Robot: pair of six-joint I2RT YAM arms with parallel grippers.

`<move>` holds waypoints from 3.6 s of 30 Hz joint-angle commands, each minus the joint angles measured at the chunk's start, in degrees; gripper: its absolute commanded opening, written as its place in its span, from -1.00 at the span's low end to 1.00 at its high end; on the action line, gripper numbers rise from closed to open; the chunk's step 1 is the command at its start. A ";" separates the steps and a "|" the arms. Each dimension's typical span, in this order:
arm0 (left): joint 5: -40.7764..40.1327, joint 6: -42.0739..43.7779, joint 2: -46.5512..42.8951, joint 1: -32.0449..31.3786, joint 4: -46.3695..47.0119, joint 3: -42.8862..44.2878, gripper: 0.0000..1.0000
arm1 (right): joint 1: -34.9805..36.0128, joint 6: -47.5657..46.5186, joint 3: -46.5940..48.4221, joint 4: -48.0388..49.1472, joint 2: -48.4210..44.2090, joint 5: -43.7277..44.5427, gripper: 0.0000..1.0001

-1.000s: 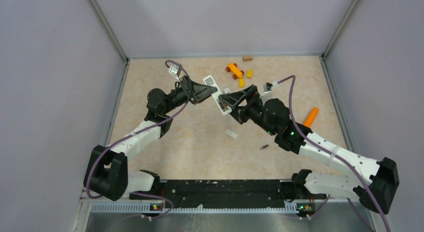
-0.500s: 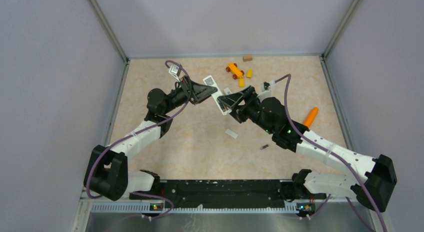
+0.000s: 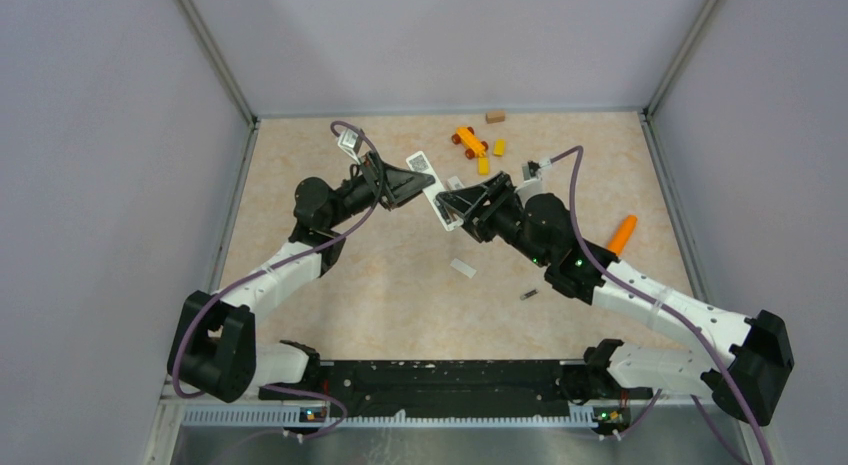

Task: Load the batteries into the remote control
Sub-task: Load the battery into the remote control.

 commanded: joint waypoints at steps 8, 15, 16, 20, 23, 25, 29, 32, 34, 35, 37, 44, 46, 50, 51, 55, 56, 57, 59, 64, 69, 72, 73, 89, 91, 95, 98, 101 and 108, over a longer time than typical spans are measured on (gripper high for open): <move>0.49 1.25 -0.69 -0.03 4.62 1.03 -1.00 | -0.72 -1.54 1.60 0.46 0.29 -0.25 0.47; 0.85 1.35 -0.78 -0.04 5.12 0.52 -1.00 | -0.73 -2.44 2.20 2.21 0.48 -0.17 0.59; 0.87 1.34 -0.78 -0.02 5.19 0.58 -1.00 | -0.79 -2.52 2.55 2.09 0.71 -0.22 0.59; 1.29 1.43 -0.84 0.01 5.14 0.77 -1.00 | -1.08 -2.62 3.13 1.49 1.67 -1.09 0.50; 1.33 1.36 -0.94 -0.04 5.01 0.79 -1.00 | -1.22 -2.54 3.59 0.78 2.48 -1.92 0.32; 1.21 1.34 -1.04 -0.04 4.85 0.95 -1.00 | -1.35 -2.05 3.53 0.27 2.76 -2.49 0.19; 0.74 0.86 -1.20 -0.01 4.11 1.29 -1.00 | -1.58 -1.92 2.77 0.04 2.41 -3.11 -0.01; 0.12 -0.49 -1.34 0.03 4.02 1.49 -1.00 | -1.64 -1.92 1.79 0.40 1.91 -3.35 -0.14; -0.28 -1.87 -1.31 -0.01 3.91 1.67 -1.00 | -1.64 -1.94 1.15 0.90 1.47 -3.53 -0.19; -0.42 -2.44 -1.41 0.04 3.93 1.72 -1.00 | -1.65 -2.00 0.73 1.29 1.34 -3.61 -0.21; -0.41 -3.44 -1.60 -0.04 3.95 2.08 -1.00 | -1.70 -2.19 0.39 1.72 1.24 -3.70 -0.23; -1.69 -4.70 -2.72 0.10 1.65 2.14 -1.00 | -1.67 -4.18 -1.26 4.14 1.32 -3.65 -0.56; -1.71 -5.28 -2.64 0.06 1.25 1.97 -1.00 | -1.99 -4.74 -0.70 3.89 1.89 -4.15 -0.57; -1.54 -6.21 -2.13 0.13 1.98 1.16 -1.00 | -2.49 -7.29 -0.08 4.97 1.92 -5.10 0.05; -1.40 -6.41 -1.98 0.21 2.24 0.91 -1.00 | -2.75 -7.46 -0.38 5.42 1.61 -5.20 0.15; -1.11 -6.56 -1.91 0.83 2.96 -0.40 -1.00 | -3.79 -6.86 -2.93 8.29 -0.76 -5.01 0.41; -1.12 -6.69 -1.97 0.90 3.01 -0.67 -1.00 | -4.00 -6.69 -3.32 8.53 -1.22 -5.29 0.40; -1.10 -6.66 -2.05 1.08 3.06 -0.75 -1.00 | -4.28 -6.81 -3.52 8.68 -1.64 -5.54 0.38; -1.11 -6.74 -2.02 1.18 3.13 -0.85 -1.00 | -4.35 -7.22 -3.92 9.23 -2.15 -6.26 0.32; -0.97 -6.95 -1.71 1.20 3.42 -0.61 -1.00 | -4.43 -9.00 -5.12 12.07 -2.49 -7.94 0.15; -0.74 -7.23 -1.34 1.28 3.60 -0.27 -1.00 | -4.45 -11.31 -5.14 13.64 -1.89 -11.68 0.20; -0.57 -7.56 -1.09 1.31 3.96 -0.22 -1.00 | -4.44 -11.95 -4.95 13.25 -1.68 -12.28 0.12; -0.58 -7.67 -1.00 1.33 4.15 -0.25 -1.00 | -4.47 -12.00 -4.92 12.89 -1.64 -12.11 0.02; -0.53 -7.88 -0.99 1.30 4.96 0.20 -1.00 | -4.47 -18.95 -4.10 10.38 2.04 -15.84 -0.67; -0.44 -7.06 -0.99 1.41 4.80 0.20 -1.00 | -4.47 -19.46 -3.53 8.97 2.28 -15.68 -0.64; 0.89 -1.13 -1.73 2.74 3.18 -0.73 -1.00 | -4.77 -22.75 0.10 1.29 0.65 -12.75 -0.17; 3.77 6.51 -2.67 4.57 -0.21 -2.27 -1.00 | -5.57 -27.06 2.33 -3.59 -2.79 -10.97 0.35; 5.45 12.04 -4.15 6.65 -2.40 -5.28 -1.00 | -6.70 -32.54 4.13 -6.84 -6.98 -10.55 0.57; 7.68 19.93 -10.98 9.30 -7.90 -9.28 -1.00 | -7.94 -54.65 11.18 -28.14 -8.17 -9.56 0.56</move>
